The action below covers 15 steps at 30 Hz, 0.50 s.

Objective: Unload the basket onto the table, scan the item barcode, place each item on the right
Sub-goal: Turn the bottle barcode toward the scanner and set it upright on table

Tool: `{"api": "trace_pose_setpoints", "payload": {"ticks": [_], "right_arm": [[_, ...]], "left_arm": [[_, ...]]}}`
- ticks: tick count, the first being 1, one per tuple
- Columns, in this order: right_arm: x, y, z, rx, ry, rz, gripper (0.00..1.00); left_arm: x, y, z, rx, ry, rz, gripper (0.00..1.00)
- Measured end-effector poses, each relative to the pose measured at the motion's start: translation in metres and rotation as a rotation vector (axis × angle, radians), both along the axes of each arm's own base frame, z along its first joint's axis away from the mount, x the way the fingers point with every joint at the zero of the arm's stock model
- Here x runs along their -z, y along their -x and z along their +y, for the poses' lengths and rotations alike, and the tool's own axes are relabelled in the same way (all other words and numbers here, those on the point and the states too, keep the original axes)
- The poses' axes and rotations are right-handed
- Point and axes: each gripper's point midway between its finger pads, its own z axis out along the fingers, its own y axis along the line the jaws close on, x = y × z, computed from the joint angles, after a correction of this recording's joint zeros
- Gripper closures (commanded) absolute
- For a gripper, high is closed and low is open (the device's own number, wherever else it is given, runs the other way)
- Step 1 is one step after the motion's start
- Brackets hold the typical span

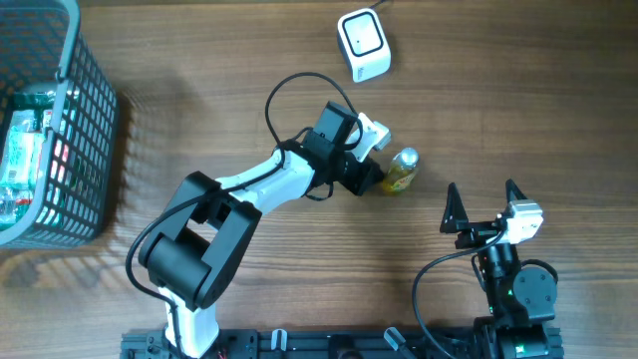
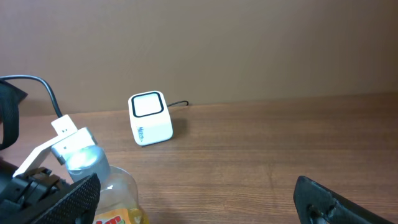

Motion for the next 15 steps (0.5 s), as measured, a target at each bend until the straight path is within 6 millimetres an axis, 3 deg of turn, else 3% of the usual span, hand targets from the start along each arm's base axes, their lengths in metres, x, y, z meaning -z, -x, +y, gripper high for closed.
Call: {"api": "trace_pose_setpoints", "payload": {"ticks": [5, 15], "right_arm": [[0.0, 0.0, 0.0, 0.0, 0.0, 0.0, 0.0], [0.0, 0.0, 0.0, 0.0, 0.0, 0.0, 0.0]], "left_arm": [[-0.005, -0.004, -0.005, 0.001, 0.023, -0.029, 0.96], [0.005, 0.016, -0.005, 0.001, -0.02, 0.059, 0.96]]}}
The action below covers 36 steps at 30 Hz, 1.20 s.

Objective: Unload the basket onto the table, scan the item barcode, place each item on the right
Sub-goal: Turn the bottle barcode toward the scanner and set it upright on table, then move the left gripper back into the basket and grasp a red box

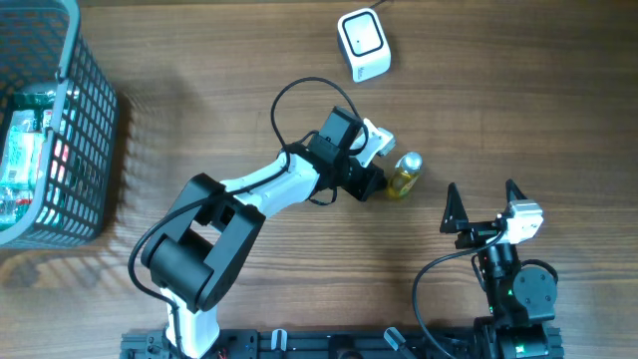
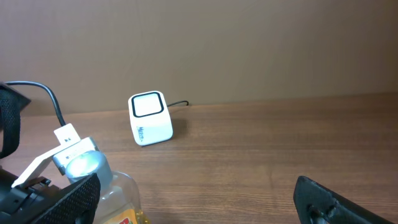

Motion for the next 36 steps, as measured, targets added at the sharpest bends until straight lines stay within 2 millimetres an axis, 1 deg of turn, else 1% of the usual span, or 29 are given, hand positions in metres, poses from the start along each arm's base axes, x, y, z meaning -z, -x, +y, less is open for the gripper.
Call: {"api": "trace_pose_setpoints", "payload": {"ticks": [5, 10, 13, 17, 22, 28, 33, 35, 36], "right_arm": [[0.0, 0.0, 0.0, 0.0, 0.0, 0.0, 0.0], [0.0, 0.0, 0.0, 0.0, 0.0, 0.0, 0.0], [0.0, 0.0, 0.0, 0.0, 0.0, 0.0, 0.0], [0.0, 0.0, 0.0, 0.0, 0.0, 0.0, 0.0], [0.0, 0.0, 0.0, 0.0, 0.0, 0.0, 0.0], [0.0, 0.0, 0.0, 0.0, 0.0, 0.0, 0.0], [0.0, 0.0, 0.0, 0.0, 0.0, 0.0, 0.0], [0.0, 0.0, 0.0, 0.0, 0.0, 0.0, 0.0], [0.0, 0.0, 0.0, 0.0, 0.0, 0.0, 0.0]], "left_arm": [[0.0, 0.0, -0.001, -0.02, 0.005, 0.023, 0.96], [-0.002, 0.005, -0.004, -0.026, 0.017, 0.053, 0.96], [-0.002, 0.012, -0.01, -0.017, 0.02, 0.068, 0.94], [-0.003, 0.024, -0.019, 0.009, 0.025, 0.082, 0.94], [-0.004, 0.032, -0.026, 0.015, 0.03, 0.105, 0.94], [-0.005, 0.031, -0.027, -0.027, 0.038, 0.141, 0.94], [-0.013, 0.027, -0.035, -0.075, 0.087, 0.179, 0.94], [-0.015, 0.027, -0.036, -0.09, 0.098, 0.202, 0.94], [-0.015, 0.027, -0.036, -0.096, 0.101, 0.213, 0.96]]}}
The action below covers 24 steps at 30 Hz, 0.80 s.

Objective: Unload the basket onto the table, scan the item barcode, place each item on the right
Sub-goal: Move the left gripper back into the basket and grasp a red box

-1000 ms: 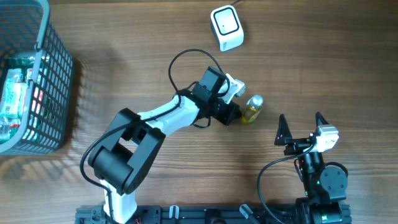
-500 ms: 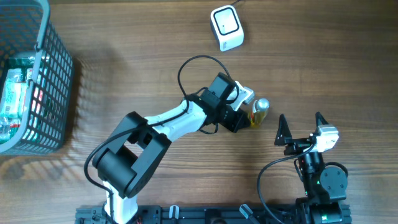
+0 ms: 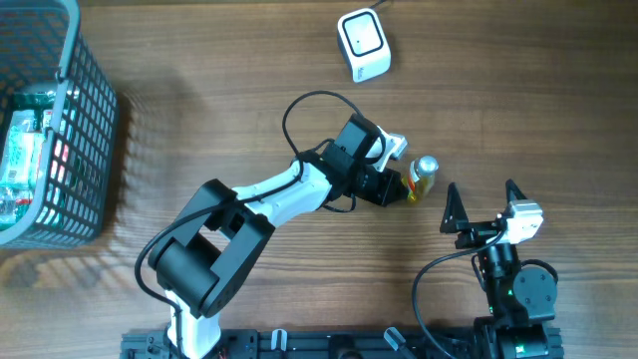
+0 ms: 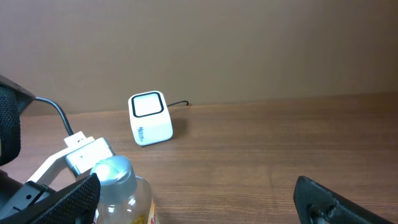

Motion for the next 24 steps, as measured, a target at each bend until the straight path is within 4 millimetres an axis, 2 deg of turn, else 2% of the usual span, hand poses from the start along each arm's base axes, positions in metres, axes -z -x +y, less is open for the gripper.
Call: {"api": "trace_pose_setpoints", "payload": {"ticks": [5, 7, 9, 11, 13, 16, 18, 20, 21, 22, 23, 24], "right_arm": [[0.0, 0.0, 0.0, 0.0, 0.0, 0.0, 0.0], [0.0, 0.0, 0.0, 0.0, 0.0, 0.0, 0.0], [0.0, 0.0, 0.0, 0.0, 0.0, 0.0, 0.0], [0.0, 0.0, 0.0, 0.0, 0.0, 0.0, 0.0], [0.0, 0.0, 0.0, 0.0, 0.0, -0.001, 0.0], [0.0, 0.0, 0.0, 0.0, 0.0, -0.001, 0.0], [0.0, 0.0, 0.0, 0.0, 0.0, 0.0, 0.0], [0.0, 0.0, 0.0, 0.0, 0.0, 0.0, 0.0], [0.0, 0.0, 0.0, 0.0, 0.0, 0.0, 0.0], [0.0, 0.0, 0.0, 0.0, 0.0, 0.0, 0.0], [0.0, 0.0, 0.0, 0.0, 0.0, 0.0, 0.0], [0.0, 0.0, 0.0, 0.0, 0.0, 0.0, 0.0]], "left_arm": [[-0.001, -0.002, 0.002, -0.025, 0.005, 0.028, 0.96], [-0.001, -0.014, 0.014, -0.066, -0.006, 0.04, 0.96], [-0.013, -0.039, 0.042, -0.158, -0.014, 0.041, 0.96], [-0.039, -0.065, 0.078, -0.262, -0.008, 0.023, 0.96], [-0.076, -0.091, 0.121, -0.377, 0.011, -0.016, 0.96], [-0.157, -0.124, 0.193, -0.565, 0.045, -0.125, 0.96], [-0.206, -0.132, 0.235, -0.662, 0.047, -0.194, 0.93], [-0.272, -0.137, 0.291, -0.787, 0.042, -0.32, 0.87], [-0.288, -0.136, 0.304, -0.813, 0.037, -0.36, 0.84], [-0.313, -0.132, 0.329, -0.869, 0.007, -0.411, 0.77], [-0.331, -0.13, 0.348, -0.911, -0.02, -0.464, 0.52], [-0.348, -0.128, 0.368, -0.958, -0.053, -0.516, 0.44]]}}
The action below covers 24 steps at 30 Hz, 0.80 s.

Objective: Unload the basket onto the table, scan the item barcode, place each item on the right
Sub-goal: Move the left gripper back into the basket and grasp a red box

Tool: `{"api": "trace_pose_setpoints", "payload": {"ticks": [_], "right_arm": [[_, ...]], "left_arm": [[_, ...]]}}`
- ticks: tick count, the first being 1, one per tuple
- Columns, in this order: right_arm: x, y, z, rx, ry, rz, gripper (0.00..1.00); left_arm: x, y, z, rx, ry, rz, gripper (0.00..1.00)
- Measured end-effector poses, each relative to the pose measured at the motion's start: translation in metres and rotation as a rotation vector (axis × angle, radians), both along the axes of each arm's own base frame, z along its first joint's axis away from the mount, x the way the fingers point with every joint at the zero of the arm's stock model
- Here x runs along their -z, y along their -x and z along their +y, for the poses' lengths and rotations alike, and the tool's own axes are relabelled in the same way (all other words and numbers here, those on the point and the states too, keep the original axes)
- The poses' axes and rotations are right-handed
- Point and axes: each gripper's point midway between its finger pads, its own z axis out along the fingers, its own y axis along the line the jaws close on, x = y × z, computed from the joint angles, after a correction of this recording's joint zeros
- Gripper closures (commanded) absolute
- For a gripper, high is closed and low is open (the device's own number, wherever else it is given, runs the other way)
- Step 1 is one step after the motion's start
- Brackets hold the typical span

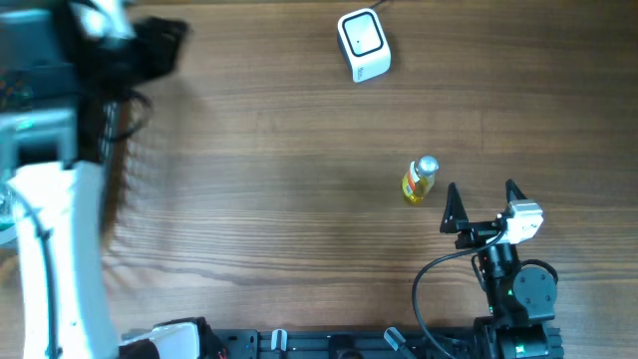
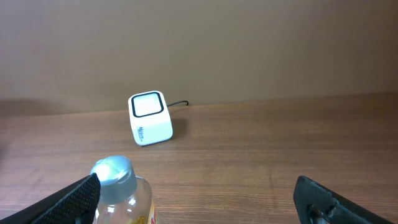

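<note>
A small clear bottle (image 1: 420,181) with a silver cap and yellow label stands upright on the wooden table, free of both grippers. In the right wrist view the bottle (image 2: 119,186) rises just inside the left fingertip. The white scanner (image 1: 362,44) sits at the far edge with its window facing up; the right wrist view also shows the scanner (image 2: 149,117). My right gripper (image 1: 483,205) is open just right of the bottle, nothing between its fingers (image 2: 326,200). My left arm (image 1: 55,199) is a large blur at the far left; its gripper (image 1: 150,45) is too blurred to read.
The grey wire basket at the left edge is almost wholly hidden behind the left arm. The scanner's black cable (image 2: 179,104) runs off behind it. Bare wood lies between bottle and scanner.
My left gripper has let go of the bottle, and the left arm has moved from the table's middle to the far left. The bottle stands where it was. The right arm has not moved.
My left gripper held the bottle near the table's middle, tilted. At each later moment the bottle was further right and more upright, close to the open right gripper. Now it stands alone and the left arm is at the far left.
</note>
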Motion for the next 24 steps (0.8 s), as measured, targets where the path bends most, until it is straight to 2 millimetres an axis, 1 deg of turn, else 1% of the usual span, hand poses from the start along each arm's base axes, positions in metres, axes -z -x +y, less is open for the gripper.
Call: {"api": "trace_pose_setpoints", "payload": {"ticks": [2, 3, 4, 6, 8, 10, 11, 12, 14, 16, 17, 19, 20, 24], "right_arm": [[0.0, 0.0, 0.0, 0.0, 0.0, 0.0, 0.0], [0.0, 0.0, 0.0, 0.0, 0.0, 0.0, 0.01], [0.0, 0.0, 0.0, 0.0, 0.0, 0.0, 0.0], [0.0, 0.0, 0.0, 0.0, 0.0, 0.0, 0.0], [0.0, 0.0, 0.0, 0.0, 0.0, 0.001, 0.0], [0.0, 0.0, 0.0, 0.0, 0.0, 0.0, 0.0], [0.0, 0.0, 0.0, 0.0, 0.0, 0.0, 0.01], [0.0, 0.0, 0.0, 0.0, 0.0, 0.0, 0.0], [0.0, 0.0, 0.0, 0.0, 0.0, 0.0, 0.0], [0.0, 0.0, 0.0, 0.0, 0.0, 0.0, 0.0], [0.0, 0.0, 0.0, 0.0, 0.0, 0.0, 0.0], [0.0, 0.0, 0.0, 0.0, 0.0, 0.0, 0.0], [0.0, 0.0, 0.0, 0.0, 0.0, 0.0, 0.0], [0.0, 0.0, 0.0, 0.0, 0.0, 0.0, 0.0]], "left_arm": [[-0.028, 0.005, 0.041, -0.111, -0.096, -0.068, 0.25], [-0.036, 0.009, 0.06, -0.161, -0.135, -0.089, 0.2], [-0.039, 0.011, 0.075, -0.198, -0.163, -0.098, 0.16], [-0.038, 0.018, 0.111, -0.282, -0.226, -0.091, 0.1], [-0.029, 0.029, 0.157, -0.389, -0.294, -0.045, 0.0], [-0.017, 0.037, 0.182, -0.443, -0.333, 0.009, 0.0], [-0.007, 0.043, 0.199, -0.484, -0.345, 0.055, 0.0], [0.002, 0.048, 0.212, -0.512, -0.352, 0.095, 0.0], [0.03, 0.062, 0.239, -0.564, -0.348, 0.209, 0.0], [0.057, 0.073, 0.256, -0.586, -0.325, 0.313, 0.0], [0.077, 0.078, 0.267, -0.6, -0.302, 0.383, 0.0], [0.106, 0.086, 0.271, -0.591, -0.254, 0.493, 0.0], [0.119, 0.087, 0.275, -0.588, -0.236, 0.533, 0.0], [0.156, 0.087, 0.28, -0.567, -0.187, 0.644, 0.0]]}}
